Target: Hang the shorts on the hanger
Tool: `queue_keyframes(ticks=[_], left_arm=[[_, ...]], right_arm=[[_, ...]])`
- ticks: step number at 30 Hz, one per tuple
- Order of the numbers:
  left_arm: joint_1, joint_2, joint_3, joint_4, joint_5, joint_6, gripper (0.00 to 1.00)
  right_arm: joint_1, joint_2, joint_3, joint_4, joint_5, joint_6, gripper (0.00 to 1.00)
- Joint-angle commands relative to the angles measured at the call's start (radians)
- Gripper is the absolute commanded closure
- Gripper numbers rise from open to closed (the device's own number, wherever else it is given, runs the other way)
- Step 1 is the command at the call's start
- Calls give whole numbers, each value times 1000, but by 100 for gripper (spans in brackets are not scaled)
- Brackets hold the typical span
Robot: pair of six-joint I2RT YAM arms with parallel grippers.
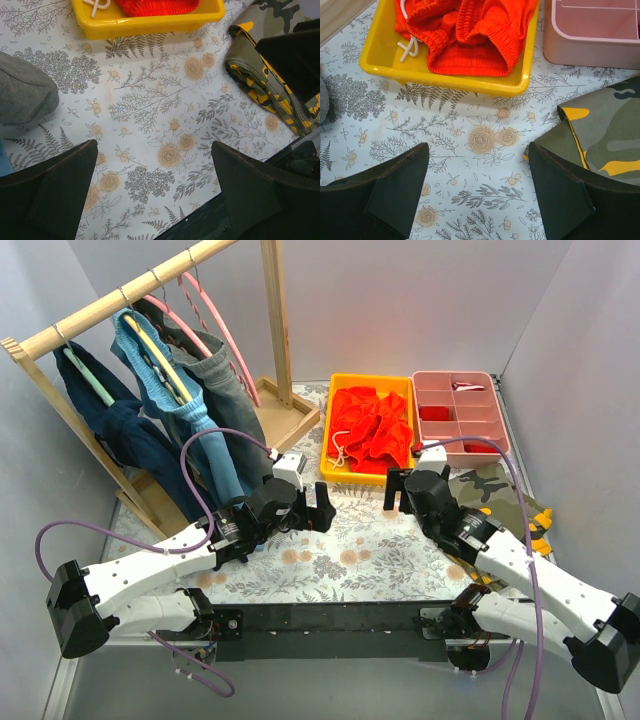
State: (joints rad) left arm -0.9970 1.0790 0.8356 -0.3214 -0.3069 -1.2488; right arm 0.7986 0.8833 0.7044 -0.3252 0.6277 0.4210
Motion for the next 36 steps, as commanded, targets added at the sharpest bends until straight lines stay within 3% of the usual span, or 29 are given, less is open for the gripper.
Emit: queue_keyframes(ticks=[1,4,8,16,27,30,33,34,36], left_arm=[[-3,-14,19,-8,-3,-6,2],[-2,-13,23,-15,-1,-8,2],[-2,-13,40,-36,0,-5,2],[-2,-7,86,-65,15,15,2],[-2,18,97,-62,25,26,2],[-2,21,100,-62,22,26,2],[-2,18,103,-73,15,25,2],[-3,16,105,-74,12,25,2],[-3,13,109,-84,-1,28,2]], right_arm=[[-67,106,119,109,0,-88,13],[-203,211,191,152,-179,-119,17],[-303,379,279,189,-278,-143,20],[-326,733,492,123,-208,-218,28],[-326,908,563,115,-197,-225,29],[-328,942,578,118,-206,-223,40],[-331,956,610,114,-200,-223,61],[-332,956,633,97,-192,-222,76],[-334,944,658,74,-162,-222,92]])
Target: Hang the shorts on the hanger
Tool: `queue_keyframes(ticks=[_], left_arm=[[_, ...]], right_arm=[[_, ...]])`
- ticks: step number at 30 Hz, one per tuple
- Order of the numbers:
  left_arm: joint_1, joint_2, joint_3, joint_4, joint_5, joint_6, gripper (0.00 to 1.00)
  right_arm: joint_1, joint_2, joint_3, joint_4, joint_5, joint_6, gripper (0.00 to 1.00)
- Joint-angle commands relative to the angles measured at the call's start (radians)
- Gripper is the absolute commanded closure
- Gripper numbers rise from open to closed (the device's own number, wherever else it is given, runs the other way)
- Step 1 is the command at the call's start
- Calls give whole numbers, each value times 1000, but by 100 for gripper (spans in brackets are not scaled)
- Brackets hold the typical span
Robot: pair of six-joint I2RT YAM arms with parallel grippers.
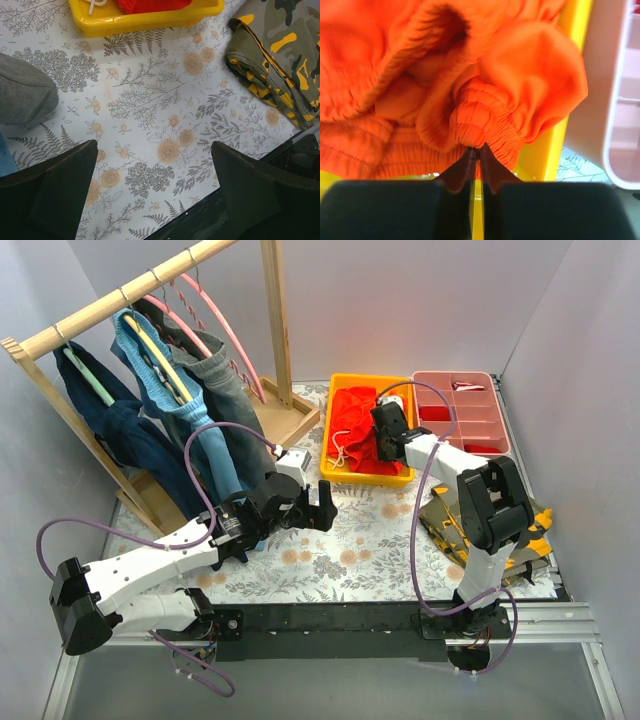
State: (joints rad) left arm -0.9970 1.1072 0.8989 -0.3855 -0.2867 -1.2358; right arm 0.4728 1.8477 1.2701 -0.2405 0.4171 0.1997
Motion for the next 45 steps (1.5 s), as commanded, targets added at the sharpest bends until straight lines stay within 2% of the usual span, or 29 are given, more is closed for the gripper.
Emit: queue_keyframes(ticks=[1,6,13,20,24,27,29,34,36,40,42,45], left_arm=[[-2,-14,46,-23,-23,13,2],[-2,-1,55,-24,-38,25,2],[-2,69,172,-69,-75,56,2],[3,149,279,-70,-134,75,2],[3,193,366,-20,-128,91,4],[4,226,432,8,-43,117,9],[5,233,481,29,73,160,10],[-3,230,557,88,271,226,8],[-22,240,603,83,248,229,4],[-52,284,664,76,127,220,2],[-77,336,704,63,-22,214,2],[-91,393,719,106,-135,234,6]], right_arm=[[-8,-45,107,-38,58,0,99],[-8,-175,178,-92,103,0,99],[-7,-372,348,-164,95,-40,99],[10,-439,590,-240,26,-51,99],[18,-467,689,-273,-23,-54,99],[26,-470,776,-325,-23,-48,99],[33,-467,813,-358,-28,-45,99],[53,-496,844,-373,-14,-28,99],[69,-505,833,-370,-11,-17,99],[93,-521,792,-361,5,-6,99],[102,-528,775,-356,6,0,99],[115,-538,756,-347,8,9,99]])
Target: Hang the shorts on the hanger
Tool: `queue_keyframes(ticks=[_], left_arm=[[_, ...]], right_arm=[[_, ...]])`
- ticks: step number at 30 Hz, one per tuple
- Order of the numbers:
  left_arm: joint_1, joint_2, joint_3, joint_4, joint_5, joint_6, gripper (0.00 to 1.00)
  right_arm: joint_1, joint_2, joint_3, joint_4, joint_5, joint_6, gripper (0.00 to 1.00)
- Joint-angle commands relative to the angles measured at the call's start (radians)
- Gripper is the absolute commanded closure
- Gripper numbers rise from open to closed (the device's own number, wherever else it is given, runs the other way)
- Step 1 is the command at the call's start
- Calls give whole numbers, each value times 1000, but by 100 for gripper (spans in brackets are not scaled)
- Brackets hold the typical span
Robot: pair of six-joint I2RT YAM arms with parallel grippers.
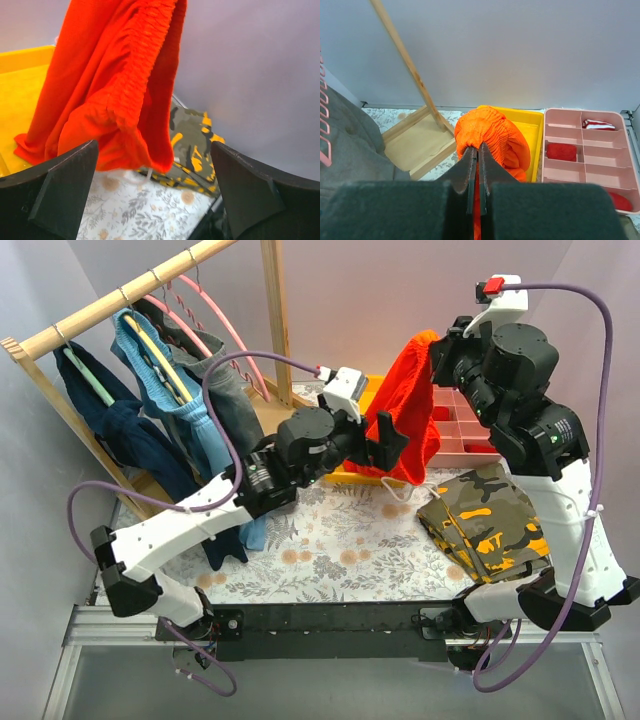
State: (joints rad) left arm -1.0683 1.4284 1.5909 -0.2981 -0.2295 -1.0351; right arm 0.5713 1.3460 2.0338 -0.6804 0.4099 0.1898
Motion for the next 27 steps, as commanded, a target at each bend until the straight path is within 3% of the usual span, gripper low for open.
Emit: queue_keyframes(ticks=[1,4,8,11,14,15,18,21,24,27], left_arm=[[-21,84,30,33,-206,43,7],[-27,141,63,63,-290,67,11],[-27,187,67,79,-474,99,26],[-25,173,11,201,-508,176,33],[-25,182,33,238,-475,217,94],[-25,181,44,225,-459,221,100],[-27,159,58,165,-386,230,100],[-30,185,151,11,-383,196,100],[-30,217,214,-104,-407,153,100],[-30,262,268,-182,-439,118,100]], right_arm=[[19,-33,-7,88,15,19,99],[30,-30,-6,76,21,22,99],[33,-56,-46,76,30,23,99],[35,-91,-99,84,24,28,99],[33,-140,-229,113,-6,40,99],[33,-175,-321,145,-13,48,99],[32,-246,-475,199,7,60,99],[25,-292,-674,292,-11,92,79],[18,-303,-793,318,-40,163,49],[16,-338,-888,320,-27,247,39]])
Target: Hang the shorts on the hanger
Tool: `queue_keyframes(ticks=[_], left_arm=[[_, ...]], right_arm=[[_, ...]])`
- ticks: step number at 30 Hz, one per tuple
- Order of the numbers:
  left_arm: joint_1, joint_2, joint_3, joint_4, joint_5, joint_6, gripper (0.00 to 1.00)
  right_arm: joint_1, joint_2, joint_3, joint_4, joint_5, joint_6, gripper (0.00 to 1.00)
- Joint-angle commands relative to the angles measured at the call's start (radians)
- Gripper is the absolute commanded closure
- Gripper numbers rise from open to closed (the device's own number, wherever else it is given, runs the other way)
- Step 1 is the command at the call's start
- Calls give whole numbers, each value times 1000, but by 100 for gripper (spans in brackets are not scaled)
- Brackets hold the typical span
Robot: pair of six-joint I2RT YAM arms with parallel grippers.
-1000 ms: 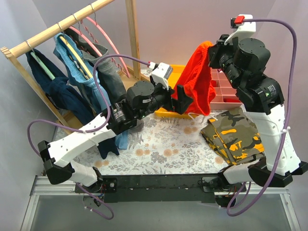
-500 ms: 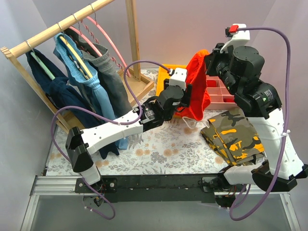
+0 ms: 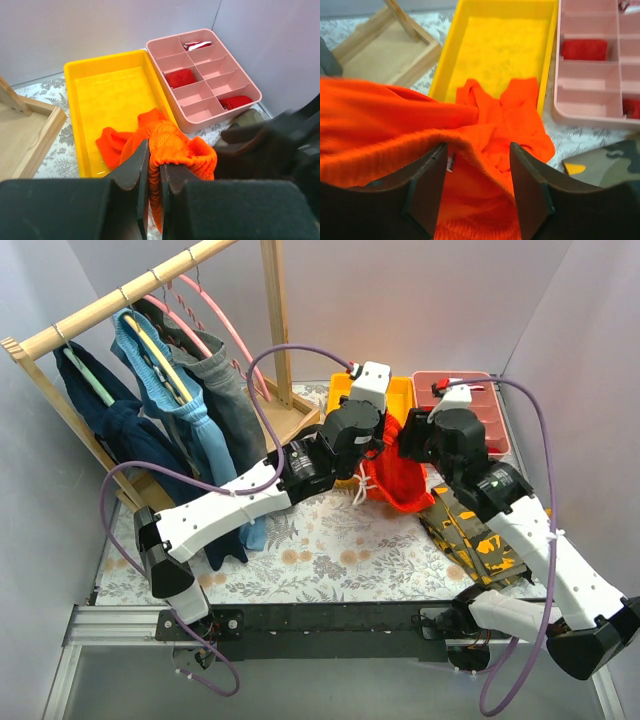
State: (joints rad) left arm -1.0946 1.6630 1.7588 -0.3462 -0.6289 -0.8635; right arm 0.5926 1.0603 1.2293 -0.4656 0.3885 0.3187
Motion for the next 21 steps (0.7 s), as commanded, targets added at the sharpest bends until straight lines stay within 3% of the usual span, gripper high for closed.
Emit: queue_keyframes(ticks=[1,9,21], left_arm=[[-2,43,119,-154,-52,-61,100],[1,135,189,-226,-15,-120,100],[4,170,220,-243,1,-141,100]], right_arm=[[-5,-68,-112,105,7,135,34],[-7,-331,-427,81,55,333,29],[-7,-472,-649,47,41,519,31]])
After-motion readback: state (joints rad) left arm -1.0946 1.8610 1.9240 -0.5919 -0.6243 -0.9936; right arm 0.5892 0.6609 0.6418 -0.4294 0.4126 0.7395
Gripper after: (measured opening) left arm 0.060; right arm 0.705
